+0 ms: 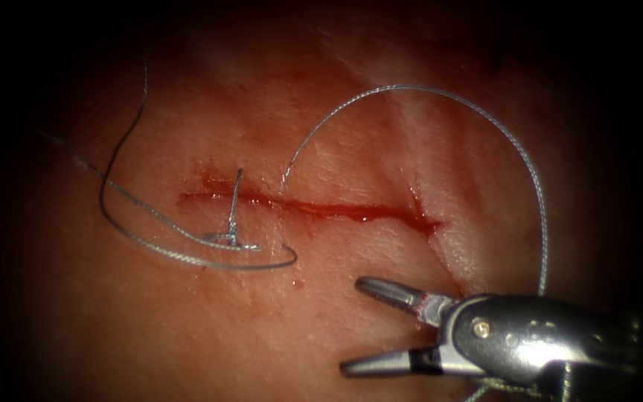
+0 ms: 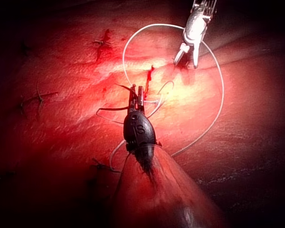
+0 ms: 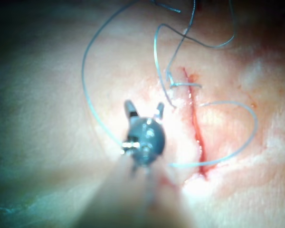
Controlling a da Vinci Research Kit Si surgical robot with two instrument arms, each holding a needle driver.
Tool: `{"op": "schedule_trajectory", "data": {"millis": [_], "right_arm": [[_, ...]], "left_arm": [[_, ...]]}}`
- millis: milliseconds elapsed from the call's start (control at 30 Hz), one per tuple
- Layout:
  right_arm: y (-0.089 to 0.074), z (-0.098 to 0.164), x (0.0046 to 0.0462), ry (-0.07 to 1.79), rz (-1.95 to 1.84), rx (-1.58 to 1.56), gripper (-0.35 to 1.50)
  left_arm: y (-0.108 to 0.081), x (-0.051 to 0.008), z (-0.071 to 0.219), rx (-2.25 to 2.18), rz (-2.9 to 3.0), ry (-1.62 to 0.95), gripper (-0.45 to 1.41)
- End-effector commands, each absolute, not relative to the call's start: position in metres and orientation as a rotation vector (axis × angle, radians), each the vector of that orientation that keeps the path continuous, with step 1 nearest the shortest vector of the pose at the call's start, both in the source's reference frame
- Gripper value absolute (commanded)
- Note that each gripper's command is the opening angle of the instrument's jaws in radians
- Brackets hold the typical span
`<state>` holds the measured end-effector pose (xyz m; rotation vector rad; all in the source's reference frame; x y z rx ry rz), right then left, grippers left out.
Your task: Wound Closure
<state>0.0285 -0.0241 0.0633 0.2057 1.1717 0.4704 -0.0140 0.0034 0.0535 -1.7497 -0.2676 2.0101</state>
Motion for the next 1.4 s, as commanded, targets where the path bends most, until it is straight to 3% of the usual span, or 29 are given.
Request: {"op": "schedule_trajectory", "data": {"millis": [33, 367, 533, 567, 633, 667, 1067, 1400], "right_arm": [[-0.024, 0.065, 0.0298, 1.153, 0.463, 0.196, 1.35], [-0.023, 0.071, 0.0337, 1.113, 0.458, 0.155, 1.25], [-0.023, 0.072, 0.0348, 1.114, 0.448, 0.167, 0.98], [-0.023, 0.072, 0.0349, 1.117, 0.433, 0.167, 0.71], [-0.023, 0.072, 0.0349, 1.132, 0.406, 0.207, -0.3], [-0.023, 0.072, 0.0348, 1.128, 0.391, 0.227, -0.35], [-0.027, 0.066, 0.0333, 1.134, 0.333, 0.281, -0.35], [-0.033, 0.057, 0.036, 1.136, 0.232, 0.343, -0.35]], "left_arm": [[0.003, -0.0147, 0.054, -1.755, 2.011, -0.272, -0.45], [0.002, -0.0158, 0.054, -1.77, 2.011, -0.283, -0.45], [0.002, -0.0162, 0.054, -1.773, 2.011, -0.284, -0.45], [0.002, -0.0163, 0.054, -1.773, 2.011, -0.283, -0.45], [0.002, -0.0166, 0.055, -1.777, 2.011, -0.285, -0.45], [0.002, -0.0168, 0.055, -1.777, 2.012, -0.282, -0.45], [0.001, -0.0183, 0.057, -1.793, 2.017, -0.273, -0.45], [0.001, -0.0191, 0.058, -1.793, 2.018, -0.264, -0.45]]}}
